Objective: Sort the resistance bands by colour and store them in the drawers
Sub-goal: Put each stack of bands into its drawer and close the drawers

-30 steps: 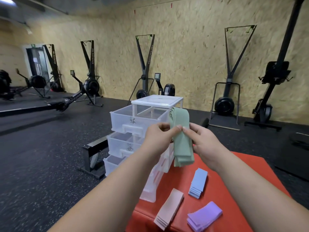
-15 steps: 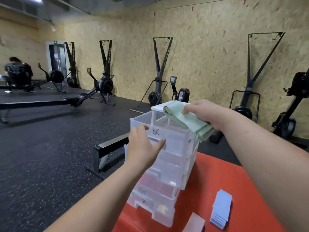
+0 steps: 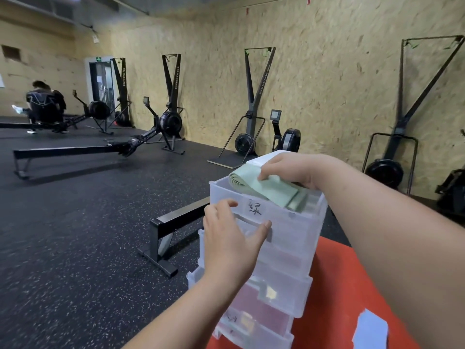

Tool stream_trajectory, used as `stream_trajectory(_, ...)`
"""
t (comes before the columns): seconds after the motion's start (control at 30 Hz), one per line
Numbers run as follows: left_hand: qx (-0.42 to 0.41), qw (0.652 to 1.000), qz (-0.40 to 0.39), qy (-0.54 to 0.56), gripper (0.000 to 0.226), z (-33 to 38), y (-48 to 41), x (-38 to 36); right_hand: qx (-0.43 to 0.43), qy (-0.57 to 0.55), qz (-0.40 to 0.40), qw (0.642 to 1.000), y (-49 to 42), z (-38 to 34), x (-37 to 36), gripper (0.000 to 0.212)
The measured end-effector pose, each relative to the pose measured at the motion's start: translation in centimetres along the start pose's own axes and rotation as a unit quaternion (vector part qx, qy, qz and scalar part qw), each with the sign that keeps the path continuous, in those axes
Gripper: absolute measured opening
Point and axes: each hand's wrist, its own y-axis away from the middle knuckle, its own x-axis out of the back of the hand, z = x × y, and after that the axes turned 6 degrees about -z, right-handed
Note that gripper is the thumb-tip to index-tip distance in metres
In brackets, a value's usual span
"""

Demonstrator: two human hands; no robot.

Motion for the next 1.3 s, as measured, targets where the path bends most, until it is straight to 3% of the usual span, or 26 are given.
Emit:
stream_trajectory(0.07, -0.005, 1.0, 0.005, 0.005, 0.068, -0.3, -0.1, -0.2, 0.002, -0.076, -0.014, 0.997, -1.0, 0.5, -0.6, 0.024)
stream_trajectory(0.13, -0.009, 1.0, 0.011, 0.011, 0.069, -0.5, -0.1, -0.3, -0.017, -0.072, -0.022, 0.997, -1.8, 1.1, -1.3, 0.032)
stream_trajectory(0.33, -0.019, 1.0, 0.016, 0.011, 0.071, -0.7, -0.1, -0.4, -0.054, 0.203, -0.116, 0.971, -3.1, 2.6, -3.0, 0.044)
stream_trajectory(0.4, -0.019, 1.0, 0.016, 0.006, 0.071, -0.7, 0.0, -0.3, -0.046, 0.243, -0.121, 0.961, -2.4, 1.8, -2.9, 0.028)
stream_trajectory(0.5, -0.01, 1.0, 0.008, 0.0, 0.071, -0.6, -0.2, -0.1, -0.022, 0.231, -0.099, 0.968, -2.1, 2.1, -2.1, 0.027)
stream_trajectory(0.57, -0.006, 1.0, 0.002, -0.009, 0.071, -0.3, -0.4, -0.2, 0.002, 0.196, -0.07, 0.978, -1.8, 2.7, -1.5, 0.024)
stream_trajectory(0.67, 0.012, 0.999, -0.01, -0.033, 0.072, 0.3, -1.0, -0.5, 0.036, 0.137, 0.035, 0.989, -1.0, 3.7, -0.3, 0.019)
stream_trajectory(0.97, 0.052, 0.993, -0.059, -0.089, 0.072, 2.6, -4.7, -2.7, 0.087, 0.015, 0.258, 0.962, 3.4, 8.2, 2.6, 0.02)
stream_trajectory(1.1, 0.072, 0.99, -0.09, -0.079, 0.072, 3.0, -6.1, -3.4, 0.088, -0.041, 0.307, 0.947, 6.6, 10.9, 2.2, 0.022)
stream_trajectory(1.3, 0.069, 0.992, -0.093, -0.041, 0.068, 4.1, -4.9, -3.3, 0.052, -0.054, 0.318, 0.945, 11.4, 16.5, 0.3, 0.017)
